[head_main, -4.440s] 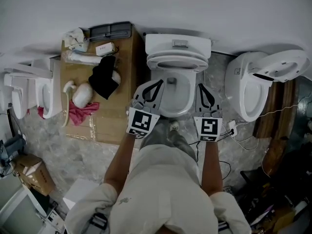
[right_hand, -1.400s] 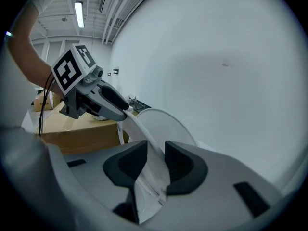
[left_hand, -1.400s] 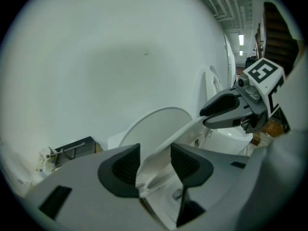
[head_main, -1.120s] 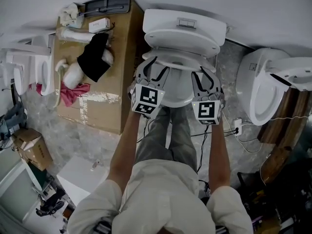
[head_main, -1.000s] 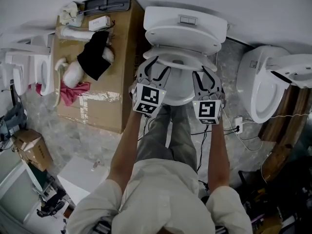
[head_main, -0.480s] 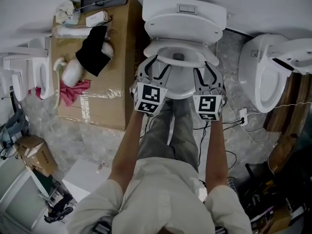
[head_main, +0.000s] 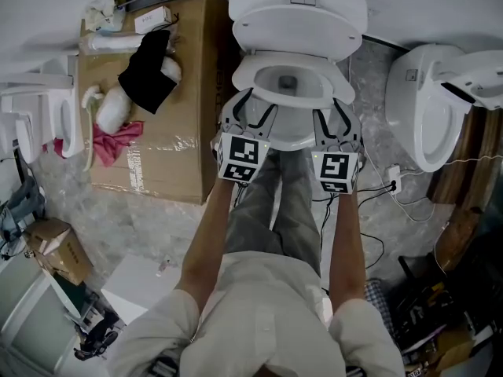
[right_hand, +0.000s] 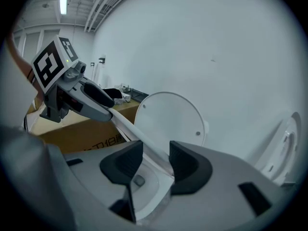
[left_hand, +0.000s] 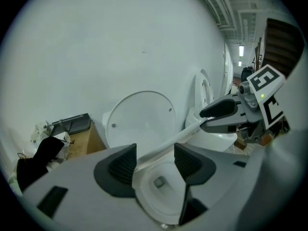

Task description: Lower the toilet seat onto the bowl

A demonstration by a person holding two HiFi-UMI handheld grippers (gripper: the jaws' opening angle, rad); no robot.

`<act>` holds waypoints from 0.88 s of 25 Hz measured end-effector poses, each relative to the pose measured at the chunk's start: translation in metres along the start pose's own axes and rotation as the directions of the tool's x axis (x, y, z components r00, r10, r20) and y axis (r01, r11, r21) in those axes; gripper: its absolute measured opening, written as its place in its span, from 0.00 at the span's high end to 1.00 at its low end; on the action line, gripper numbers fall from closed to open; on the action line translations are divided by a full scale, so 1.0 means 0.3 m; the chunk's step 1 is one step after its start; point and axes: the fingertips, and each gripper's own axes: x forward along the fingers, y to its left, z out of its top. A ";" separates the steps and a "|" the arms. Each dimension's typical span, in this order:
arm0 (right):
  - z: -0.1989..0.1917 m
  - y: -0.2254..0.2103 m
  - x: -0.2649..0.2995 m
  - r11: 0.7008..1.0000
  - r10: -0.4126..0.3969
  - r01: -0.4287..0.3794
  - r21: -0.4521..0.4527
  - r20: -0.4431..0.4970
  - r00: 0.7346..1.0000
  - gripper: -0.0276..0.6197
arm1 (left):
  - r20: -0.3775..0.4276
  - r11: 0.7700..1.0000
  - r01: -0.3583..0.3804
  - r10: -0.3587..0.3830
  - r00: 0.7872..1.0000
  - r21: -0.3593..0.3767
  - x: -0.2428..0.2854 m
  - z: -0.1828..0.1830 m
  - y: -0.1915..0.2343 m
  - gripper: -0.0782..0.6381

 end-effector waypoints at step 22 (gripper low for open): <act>-0.146 0.115 -0.084 1.000 0.010 -0.011 -0.015 -0.044 0.999 0.66 | -0.044 0.997 -0.031 0.028 0.999 -0.072 -0.054 -0.197 -0.074 0.48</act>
